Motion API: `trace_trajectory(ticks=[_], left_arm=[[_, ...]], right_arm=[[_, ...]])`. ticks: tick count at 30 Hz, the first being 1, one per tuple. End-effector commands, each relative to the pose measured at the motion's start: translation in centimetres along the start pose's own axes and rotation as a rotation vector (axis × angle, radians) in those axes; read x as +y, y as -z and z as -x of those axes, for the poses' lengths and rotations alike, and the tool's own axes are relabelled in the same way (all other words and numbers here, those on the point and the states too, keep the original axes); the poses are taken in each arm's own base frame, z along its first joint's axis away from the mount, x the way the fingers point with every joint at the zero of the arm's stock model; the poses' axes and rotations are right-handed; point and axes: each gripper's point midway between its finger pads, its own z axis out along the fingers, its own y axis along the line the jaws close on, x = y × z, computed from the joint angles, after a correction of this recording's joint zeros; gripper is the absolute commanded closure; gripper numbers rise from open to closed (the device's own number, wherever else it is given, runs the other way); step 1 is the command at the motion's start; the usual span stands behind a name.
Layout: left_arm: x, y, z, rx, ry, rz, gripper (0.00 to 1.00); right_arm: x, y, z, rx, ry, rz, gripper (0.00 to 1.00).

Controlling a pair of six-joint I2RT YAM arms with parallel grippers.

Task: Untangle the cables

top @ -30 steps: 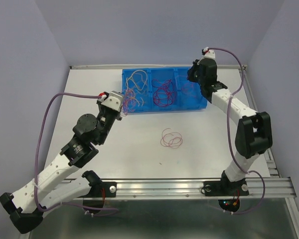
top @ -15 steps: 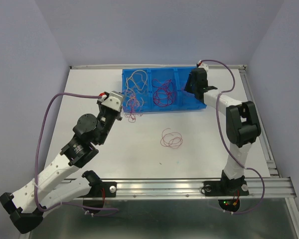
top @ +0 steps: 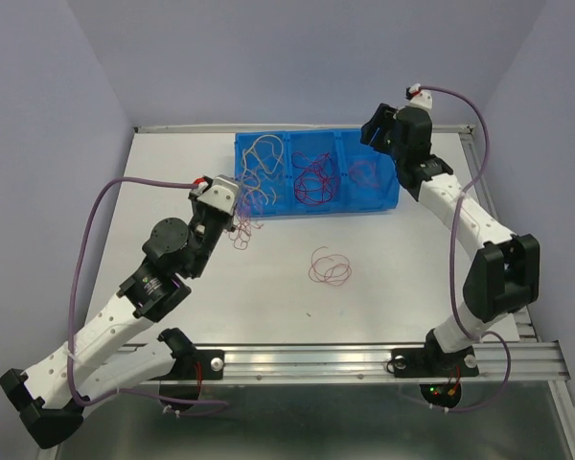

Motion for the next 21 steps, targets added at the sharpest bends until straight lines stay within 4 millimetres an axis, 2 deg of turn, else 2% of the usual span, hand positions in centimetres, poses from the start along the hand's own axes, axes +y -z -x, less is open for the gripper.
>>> trace_trajectory(ticks=[1, 3, 4, 5, 6, 7, 8, 9, 11, 12, 14, 15, 17, 21], left_arm=[[0.0, 0.0, 0.9, -0.047, 0.026, 0.003, 1.00], [0.0, 0.0, 0.9, -0.048, 0.027, 0.002, 1.00], [0.0, 0.0, 0.8, -0.046, 0.025, 0.001, 1.00], [0.0, 0.0, 0.8, -0.047, 0.024, 0.000, 1.00], [0.0, 0.0, 0.9, -0.048, 0.025, 0.000, 1.00], [0.0, 0.0, 0.8, -0.047, 0.025, 0.000, 1.00], [0.0, 0.0, 0.8, -0.047, 0.025, 0.000, 1.00], [-0.1, 0.0, 0.8, -0.046, 0.023, -0.002, 1.00], [0.0, 0.1, 0.9, -0.049, 0.025, -0.001, 1.00], [0.0, 0.1, 0.9, -0.049, 0.026, -0.003, 1.00], [-0.1, 0.1, 0.9, -0.048, 0.024, -0.004, 1.00], [-0.1, 0.1, 0.9, -0.050, 0.026, -0.004, 1.00], [0.0, 0.0, 0.7, -0.044, 0.023, 0.001, 1.00], [0.0, 0.1, 0.7, -0.043, 0.017, -0.001, 1.00]], right_arm=[[0.0, 1.1, -2.2, 0.070, -0.095, 0.011, 0.36], [0.1, 1.7, -3.1, 0.098, -0.130, 0.019, 0.34], [0.0, 2.1, -4.7, 0.139, -0.135, 0.031, 0.34], [1.0, 2.7, -5.8, 0.184, -0.136, 0.087, 0.34], [1.6, 3.6, -6.0, 0.192, -0.131, 0.107, 0.34], [1.2, 4.2, -8.0, 0.230, -0.112, 0.099, 0.31], [2.3, 5.3, -9.3, 0.258, -0.088, 0.129, 0.29], [2.6, 5.9, -10.6, 0.292, -0.046, 0.151, 0.26], [2.6, 7.9, -14.8, 0.423, 0.050, 0.175, 0.21], [2.2, 8.8, -16.3, 0.468, 0.086, 0.173, 0.21], [2.2, 10.6, -18.1, 0.495, 0.144, 0.198, 0.20], [1.2, 11.5, -19.8, 0.530, 0.196, 0.205, 0.20], [1.1, 13.0, -21.3, 0.558, 0.254, 0.243, 0.20], [2.5, 14.9, -23.9, 0.644, 0.340, 0.336, 0.17]])
